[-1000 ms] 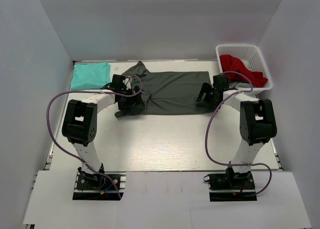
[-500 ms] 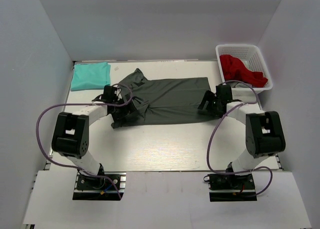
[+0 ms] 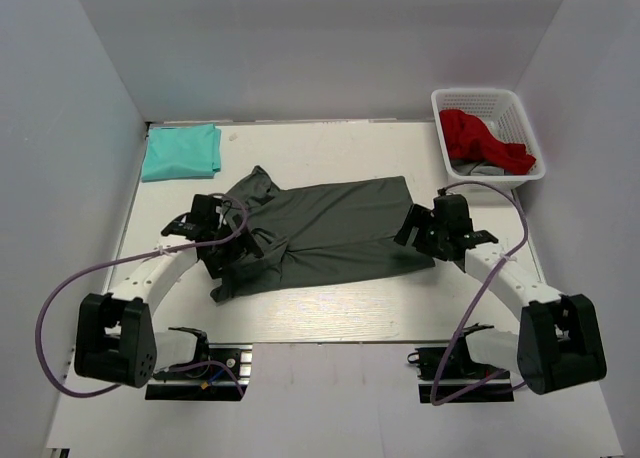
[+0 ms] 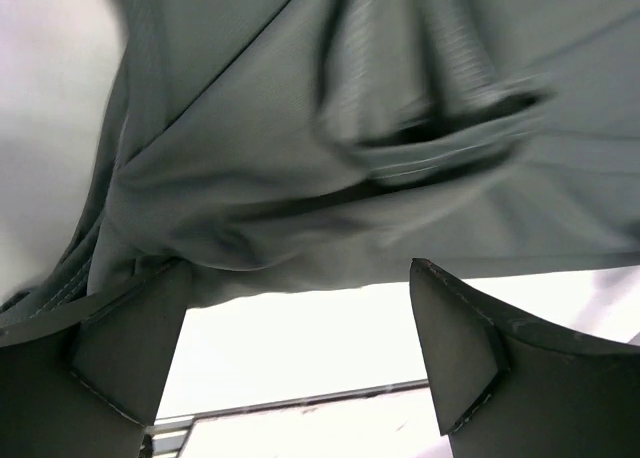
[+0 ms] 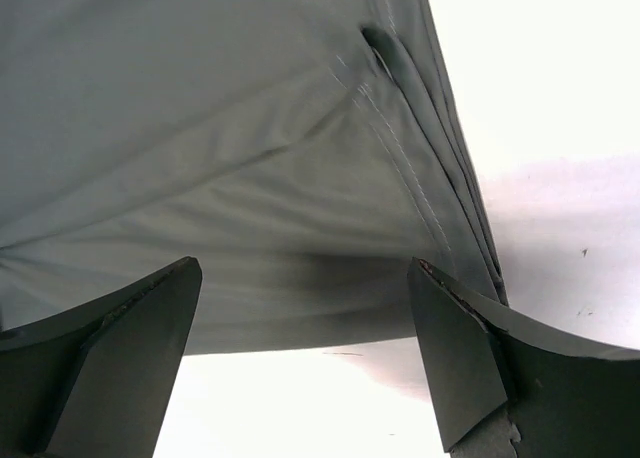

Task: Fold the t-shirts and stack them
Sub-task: Fold the flattened tshirt in 1/3 of the way

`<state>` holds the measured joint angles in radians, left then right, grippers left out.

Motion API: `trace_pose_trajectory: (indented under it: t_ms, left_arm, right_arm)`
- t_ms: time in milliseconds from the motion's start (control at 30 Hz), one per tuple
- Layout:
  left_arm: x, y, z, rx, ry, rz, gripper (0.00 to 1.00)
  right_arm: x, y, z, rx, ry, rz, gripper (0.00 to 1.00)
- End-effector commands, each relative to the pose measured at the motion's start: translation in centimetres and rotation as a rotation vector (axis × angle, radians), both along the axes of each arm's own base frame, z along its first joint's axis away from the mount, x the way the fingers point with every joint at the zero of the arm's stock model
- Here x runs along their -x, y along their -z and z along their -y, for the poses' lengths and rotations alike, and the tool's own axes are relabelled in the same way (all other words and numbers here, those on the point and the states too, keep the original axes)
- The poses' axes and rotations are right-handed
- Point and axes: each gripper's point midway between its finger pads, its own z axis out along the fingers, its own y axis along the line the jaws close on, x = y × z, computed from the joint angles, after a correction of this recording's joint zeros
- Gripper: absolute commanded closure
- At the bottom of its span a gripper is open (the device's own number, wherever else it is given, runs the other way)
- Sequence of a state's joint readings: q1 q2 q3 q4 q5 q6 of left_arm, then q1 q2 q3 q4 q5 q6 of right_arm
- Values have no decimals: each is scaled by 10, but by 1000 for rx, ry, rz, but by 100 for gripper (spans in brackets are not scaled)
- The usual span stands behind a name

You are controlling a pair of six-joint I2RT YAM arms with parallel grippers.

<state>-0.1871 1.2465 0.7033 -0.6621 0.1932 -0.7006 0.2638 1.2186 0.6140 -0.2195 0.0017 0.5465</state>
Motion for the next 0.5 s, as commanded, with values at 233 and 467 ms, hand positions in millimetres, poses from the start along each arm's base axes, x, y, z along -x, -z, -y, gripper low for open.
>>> trace_pose_trajectory:
  t_ms: [233, 467]
  left_arm:
    - [-61, -59, 33, 70, 190, 280, 0]
    - [-66, -35, 57, 31, 338, 237, 0]
  right_arm:
    - [-34, -36, -7, 28, -11, 112, 10]
    - [-41, -25, -14, 26, -37, 74, 10]
